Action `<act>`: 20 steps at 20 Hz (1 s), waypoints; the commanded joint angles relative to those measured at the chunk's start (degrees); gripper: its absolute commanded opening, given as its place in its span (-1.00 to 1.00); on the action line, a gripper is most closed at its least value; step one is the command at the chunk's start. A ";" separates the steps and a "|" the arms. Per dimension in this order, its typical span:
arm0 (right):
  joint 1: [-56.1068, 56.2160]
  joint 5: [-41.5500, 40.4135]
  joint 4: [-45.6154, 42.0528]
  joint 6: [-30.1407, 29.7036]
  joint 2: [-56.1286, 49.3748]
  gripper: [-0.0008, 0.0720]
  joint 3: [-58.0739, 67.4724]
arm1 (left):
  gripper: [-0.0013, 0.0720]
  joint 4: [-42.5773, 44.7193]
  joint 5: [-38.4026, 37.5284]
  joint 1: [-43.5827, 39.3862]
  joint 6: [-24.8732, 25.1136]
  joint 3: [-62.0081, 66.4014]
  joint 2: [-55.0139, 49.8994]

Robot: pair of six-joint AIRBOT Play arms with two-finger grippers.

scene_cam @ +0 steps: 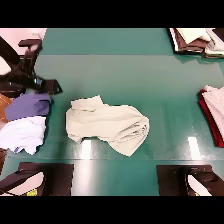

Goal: Fold the shirts.

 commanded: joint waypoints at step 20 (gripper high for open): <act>-1.38 4.48 -0.17 3.37 3.23 -0.93 -15.91 | -0.89 -11.54 10.84 0.74 5.60 -13.53 -7.13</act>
